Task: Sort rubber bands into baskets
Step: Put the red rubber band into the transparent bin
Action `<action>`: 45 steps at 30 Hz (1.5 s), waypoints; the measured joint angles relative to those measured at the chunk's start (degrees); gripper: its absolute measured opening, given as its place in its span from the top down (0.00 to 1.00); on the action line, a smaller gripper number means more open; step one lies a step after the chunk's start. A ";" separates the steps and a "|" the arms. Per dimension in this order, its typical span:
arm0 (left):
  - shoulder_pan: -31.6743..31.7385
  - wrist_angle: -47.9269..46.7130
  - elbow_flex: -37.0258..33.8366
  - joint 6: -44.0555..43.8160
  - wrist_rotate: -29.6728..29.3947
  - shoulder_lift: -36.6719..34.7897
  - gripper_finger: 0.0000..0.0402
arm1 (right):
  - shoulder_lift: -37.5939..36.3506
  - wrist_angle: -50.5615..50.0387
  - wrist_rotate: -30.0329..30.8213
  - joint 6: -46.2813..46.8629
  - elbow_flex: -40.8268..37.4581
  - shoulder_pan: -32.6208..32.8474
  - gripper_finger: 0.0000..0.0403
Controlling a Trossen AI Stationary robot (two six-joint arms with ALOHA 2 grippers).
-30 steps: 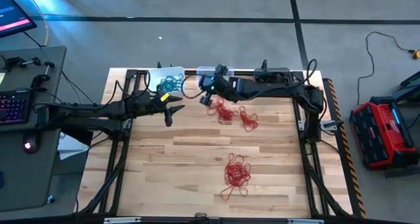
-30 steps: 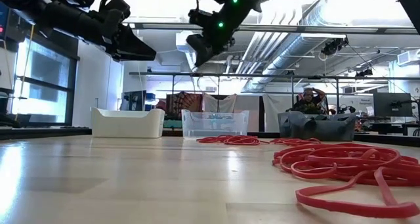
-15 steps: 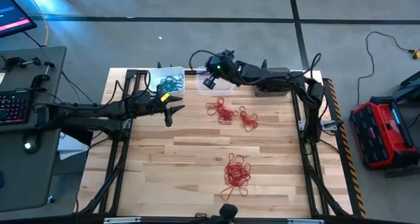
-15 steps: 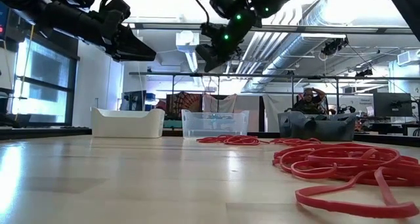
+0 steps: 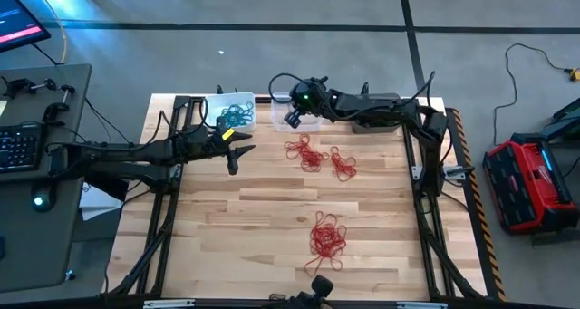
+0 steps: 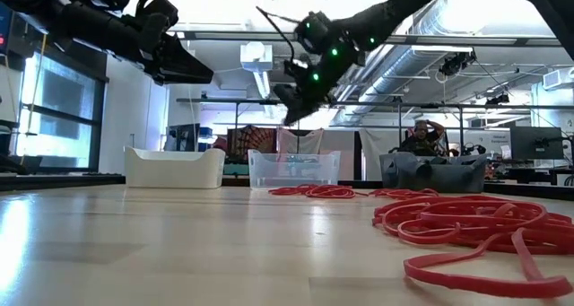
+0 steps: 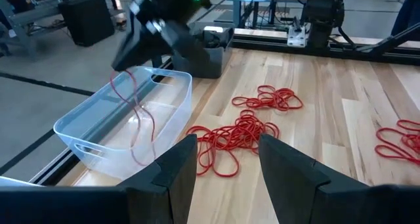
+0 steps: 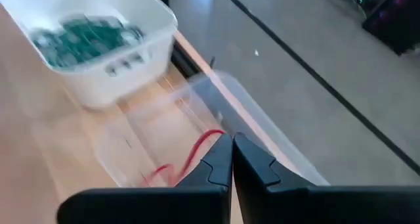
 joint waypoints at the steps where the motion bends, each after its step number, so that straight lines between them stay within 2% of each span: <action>1: 0.00 0.00 0.00 0.00 0.00 0.00 0.61 | 0.00 0.14 0.04 0.40 -0.87 -0.38 1.00; 8: -0.02 0.04 0.00 -2.50 0.07 0.00 0.61 | 0.00 0.66 0.56 3.28 -6.68 -3.47 0.96; 16: -0.02 -0.43 0.00 -2.54 0.20 0.01 0.61 | -0.06 1.16 0.54 1.49 -7.82 -4.06 0.72; 18: -0.02 -0.44 0.00 -2.54 0.20 0.00 0.61 | -0.59 0.37 0.50 -0.47 -7.82 -3.90 0.69; 21: -0.02 -0.45 0.00 -2.52 0.18 0.01 0.61 | -2.99 -0.83 0.36 -0.93 -7.82 -2.34 0.73; 25: -0.02 -0.92 0.00 -2.54 0.18 0.00 0.61 | -6.05 -2.76 -0.08 -2.16 -7.80 1.91 0.93; 27: -0.02 -0.90 0.00 -2.54 0.17 0.00 0.61 | -6.73 -2.72 -0.24 -2.79 -7.80 4.15 0.97; 32: -0.02 -0.87 0.00 -2.03 0.17 0.02 0.61 | -7.04 -4.07 -4.23 -0.35 -8.75 9.04 0.96; 38: -0.02 -0.90 0.00 -2.05 0.17 0.00 0.61 | -6.97 4.54 -7.98 5.58 -19.31 12.97 1.00; 41: -0.02 -0.90 0.00 -2.10 0.15 0.00 0.61 | -6.97 5.36 -6.04 9.44 -23.24 14.03 0.98; 45: -0.02 -0.87 0.00 -2.51 0.15 0.00 0.61 | -6.95 5.45 -4.09 9.83 -25.64 14.87 0.90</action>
